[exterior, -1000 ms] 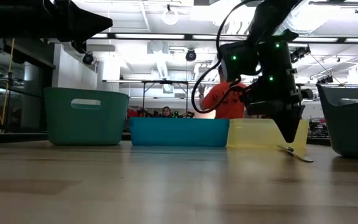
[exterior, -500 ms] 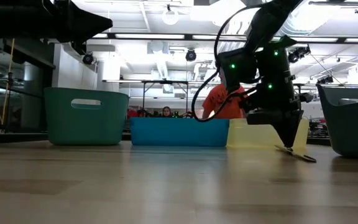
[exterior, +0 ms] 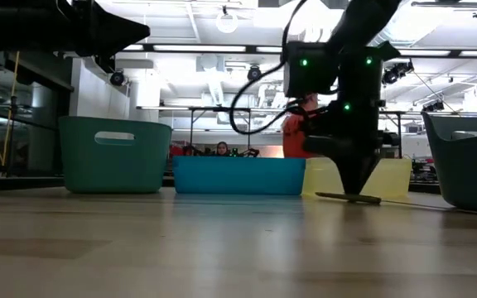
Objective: Sort silverware by color (type)
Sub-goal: Put the green knife into the green bin
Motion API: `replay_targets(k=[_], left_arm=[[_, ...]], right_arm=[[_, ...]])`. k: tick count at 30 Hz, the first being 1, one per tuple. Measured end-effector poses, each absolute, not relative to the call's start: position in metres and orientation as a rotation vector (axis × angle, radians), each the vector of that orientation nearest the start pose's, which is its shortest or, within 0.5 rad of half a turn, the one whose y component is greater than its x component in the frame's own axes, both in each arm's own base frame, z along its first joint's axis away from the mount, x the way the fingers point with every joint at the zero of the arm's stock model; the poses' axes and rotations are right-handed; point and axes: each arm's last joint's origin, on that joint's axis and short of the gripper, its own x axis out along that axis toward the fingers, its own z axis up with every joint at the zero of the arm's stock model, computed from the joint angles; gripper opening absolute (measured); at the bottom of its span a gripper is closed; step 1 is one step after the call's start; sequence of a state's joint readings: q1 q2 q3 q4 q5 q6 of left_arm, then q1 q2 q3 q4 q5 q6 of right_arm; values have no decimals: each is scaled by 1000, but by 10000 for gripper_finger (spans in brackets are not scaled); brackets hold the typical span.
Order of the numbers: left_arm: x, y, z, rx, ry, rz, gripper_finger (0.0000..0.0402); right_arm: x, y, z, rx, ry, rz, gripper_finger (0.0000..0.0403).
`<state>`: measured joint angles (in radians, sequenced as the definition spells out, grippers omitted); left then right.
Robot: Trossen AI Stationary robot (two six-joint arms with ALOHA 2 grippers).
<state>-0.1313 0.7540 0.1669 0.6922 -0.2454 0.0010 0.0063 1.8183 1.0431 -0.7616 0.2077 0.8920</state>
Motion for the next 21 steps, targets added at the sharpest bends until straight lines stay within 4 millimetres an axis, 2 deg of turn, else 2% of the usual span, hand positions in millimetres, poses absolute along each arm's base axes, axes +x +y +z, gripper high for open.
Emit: replay_targets(k=[8, 12, 18, 21], left_arm=[[160, -14, 209, -19, -103, 114, 0], [160, -14, 209, -19, -103, 114, 0], [160, -14, 209, -18, -103, 114, 0], [160, -14, 209, -18, -103, 114, 0]], right_arm=[[317, 31, 136, 605, 1211, -707, 0], [325, 40, 134, 640, 1177, -655, 0], [350, 52, 125, 594, 1194, -595, 0], [368, 61, 133, 525, 1179, -536, 0]])
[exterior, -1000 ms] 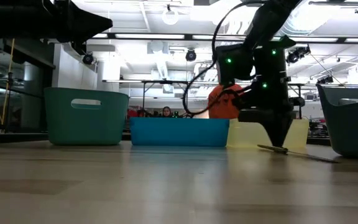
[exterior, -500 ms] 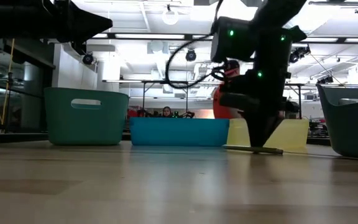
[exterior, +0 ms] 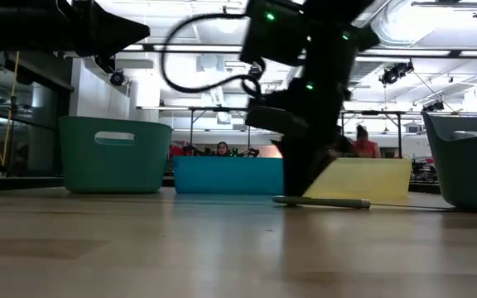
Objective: Sort silverware by color (type)
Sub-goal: Put the green knife into the green bin
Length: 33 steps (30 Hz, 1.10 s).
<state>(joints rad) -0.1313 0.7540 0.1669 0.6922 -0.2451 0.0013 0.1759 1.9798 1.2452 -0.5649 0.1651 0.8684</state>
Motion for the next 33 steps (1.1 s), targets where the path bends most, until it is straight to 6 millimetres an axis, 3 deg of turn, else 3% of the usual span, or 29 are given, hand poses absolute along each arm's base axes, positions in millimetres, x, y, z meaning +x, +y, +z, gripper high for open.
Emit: replay_targets(k=[5, 12, 15, 21, 27, 33], left_arm=[[160, -14, 209, -18, -103, 114, 0], [160, -14, 208, -16, -99, 114, 0], [160, -14, 208, -17, -99, 114, 0], [160, -14, 208, -17, -103, 114, 0], [160, -14, 208, -16, -102, 114, 0], [160, -14, 208, -16, -100, 114, 0]], right_arm=[[377, 72, 171, 381, 1233, -483, 0], [353, 90, 193, 224, 1547, -404, 0], [336, 93, 180, 179, 1668, -399, 0], [320, 89, 145, 181, 1708, -415, 0], [319, 88, 135, 206, 1655, -393, 0], [336, 86, 135, 246, 1507, -329, 0]])
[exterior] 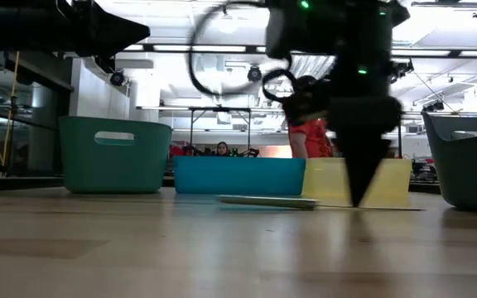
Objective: Sort silverware by color (type)
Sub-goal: Put the green knife into the green bin
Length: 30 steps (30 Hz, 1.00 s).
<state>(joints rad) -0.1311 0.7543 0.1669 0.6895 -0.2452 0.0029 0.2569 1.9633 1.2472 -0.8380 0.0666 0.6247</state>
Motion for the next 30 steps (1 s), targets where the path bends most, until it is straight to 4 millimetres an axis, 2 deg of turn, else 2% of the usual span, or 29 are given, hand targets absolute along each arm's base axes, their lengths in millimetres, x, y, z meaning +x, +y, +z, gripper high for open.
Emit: replay_targets(k=[10, 13, 20, 26, 30], left_arm=[[160, -14, 208, -18, -99, 114, 0], [160, -14, 208, -21, -99, 114, 0], [162, -15, 214, -145, -103, 103, 0], [176, -28, 211, -149, 201, 154, 0], [187, -43, 192, -113, 368, 177, 0]], right_arm=[[371, 77, 138, 329, 1205, -201, 0], [375, 72, 138, 334, 1171, -211, 0], [377, 68, 138, 306, 1159, -202, 0], [377, 68, 138, 298, 1159, -196, 0], [377, 68, 138, 296, 1156, -195, 0]])
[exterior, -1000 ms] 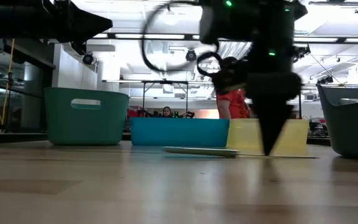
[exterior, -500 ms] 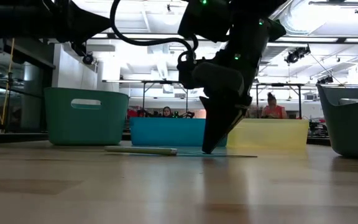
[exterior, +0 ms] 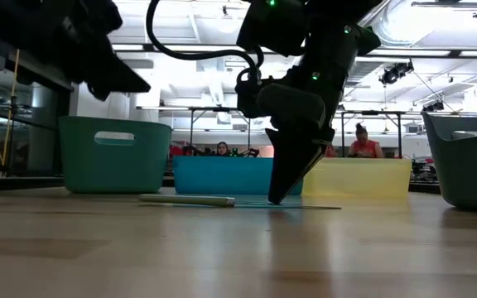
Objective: Sort silverware by color (type)
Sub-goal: Put the green knife into the green bin
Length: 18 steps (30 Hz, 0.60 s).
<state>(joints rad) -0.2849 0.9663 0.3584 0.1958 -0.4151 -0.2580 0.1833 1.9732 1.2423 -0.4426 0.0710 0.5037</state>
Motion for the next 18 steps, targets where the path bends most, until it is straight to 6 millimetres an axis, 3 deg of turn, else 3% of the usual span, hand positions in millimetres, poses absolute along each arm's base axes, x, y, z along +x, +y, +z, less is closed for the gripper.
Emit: replay_targets(k=[7, 18], left_arm=[[206, -67, 154, -51, 462, 226, 0], [225, -89, 97, -131, 498, 229, 0]], right_arm=[[377, 68, 139, 296, 1154, -195, 0], [378, 68, 139, 290, 1152, -190, 0]])
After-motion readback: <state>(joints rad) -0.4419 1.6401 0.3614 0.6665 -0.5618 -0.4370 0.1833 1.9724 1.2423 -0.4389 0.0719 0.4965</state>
